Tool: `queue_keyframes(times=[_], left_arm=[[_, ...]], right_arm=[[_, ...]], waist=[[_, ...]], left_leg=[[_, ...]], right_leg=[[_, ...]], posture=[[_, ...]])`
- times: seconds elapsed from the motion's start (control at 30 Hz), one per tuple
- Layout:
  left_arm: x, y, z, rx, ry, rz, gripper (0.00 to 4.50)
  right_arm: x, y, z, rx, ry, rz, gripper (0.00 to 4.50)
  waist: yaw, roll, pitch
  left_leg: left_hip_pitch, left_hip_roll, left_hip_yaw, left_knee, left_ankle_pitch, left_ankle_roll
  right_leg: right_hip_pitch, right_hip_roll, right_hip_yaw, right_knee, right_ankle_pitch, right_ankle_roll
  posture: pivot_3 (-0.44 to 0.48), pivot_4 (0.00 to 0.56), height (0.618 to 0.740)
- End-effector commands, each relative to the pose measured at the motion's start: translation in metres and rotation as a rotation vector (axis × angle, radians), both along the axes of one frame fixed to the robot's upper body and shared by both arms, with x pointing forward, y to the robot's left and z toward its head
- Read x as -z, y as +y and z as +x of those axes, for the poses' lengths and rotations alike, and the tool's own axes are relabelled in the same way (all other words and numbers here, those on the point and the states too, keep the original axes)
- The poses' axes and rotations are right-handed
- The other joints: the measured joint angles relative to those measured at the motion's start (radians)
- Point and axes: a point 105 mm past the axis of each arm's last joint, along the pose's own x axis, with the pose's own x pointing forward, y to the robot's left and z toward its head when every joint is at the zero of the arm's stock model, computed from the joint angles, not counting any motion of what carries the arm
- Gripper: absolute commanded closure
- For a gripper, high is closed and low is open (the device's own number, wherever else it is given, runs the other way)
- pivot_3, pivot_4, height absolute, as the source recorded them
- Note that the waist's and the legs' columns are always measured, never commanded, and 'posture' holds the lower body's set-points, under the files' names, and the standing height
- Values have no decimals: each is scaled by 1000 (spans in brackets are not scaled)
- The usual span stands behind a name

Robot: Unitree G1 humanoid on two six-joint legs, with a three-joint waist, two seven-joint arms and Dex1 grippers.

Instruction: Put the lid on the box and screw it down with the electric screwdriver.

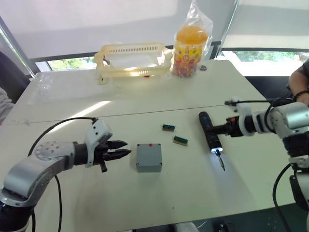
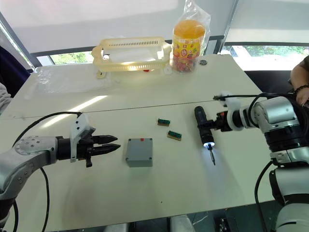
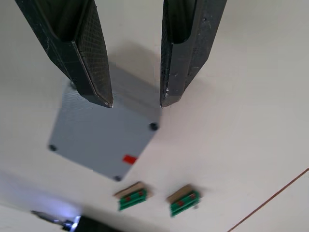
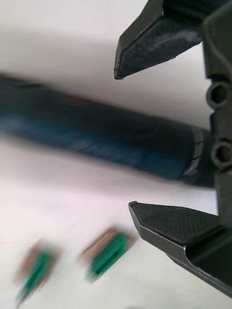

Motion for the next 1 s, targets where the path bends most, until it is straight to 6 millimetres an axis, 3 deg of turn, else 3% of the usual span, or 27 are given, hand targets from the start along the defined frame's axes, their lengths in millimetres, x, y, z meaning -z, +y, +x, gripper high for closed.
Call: queue_keyframes(times=[0.03, 0.13, 0.23, 0.47, 0.6, 0.8, 1.0], left_arm=[[5, 5, 2, -42, -13, -4, 2981], [21, 1, 11, -74, -19, -9, 2981], [33, -7, 14, -72, -24, -1, 2981], [41, -23, 12, -3, -60, 49, 2981], [44, -27, 23, 2, -93, 84, 2981], [43, -38, 33, 53, -127, 87, 2981], [39, -50, 53, 71, -167, 66, 2981]], right_arm=[[-16, 47, -44, -340, -217, -32, 60], [18, 80, -76, -530, -293, -162, 60], [37, 103, -97, -560, -238, -52, 60], [65, 117, -111, -558, -161, -14, 60], [80, 127, -115, -568, -76, 34, 60], [85, 139, -120, -567, 0, 110, 60], [70, 159, -125, -574, 6, 226, 60]], waist=[[2, -1, -1], [13, -2, -1], [13, -2, -1], [10, -3, -2], [9, -3, -2], [9, -3, -2], [13, -3, -2]], left_leg=[[0, 0, -2, 0, 0, 0], [0, 0, -5, 0, -1, 1], [0, 0, -4, 4, 0, 0], [2, 0, -3, 6, 5, -9], [1, 0, -3, 6, 5, -9], [1, 0, -3, 6, 5, -9], [1, 0, -4, 6, 5, -9]], right_leg=[[1, 0, -2, 0, 0, 0], [2, 0, -4, 0, 0, 0], [4, 0, -3, 0, 0, 0], [6, -1, -2, 0, 4, -5], [6, 0, -2, 0, 6, -2], [5, 0, -2, 1, 6, -2], [6, 0, -2, 1, 6, -1]], posture=[[0, 150, 740], [0, 150, 740], [0, 150, 740], [0, 150, 740], [0, 150, 740], [0, 150, 740], [0, 150, 740]])
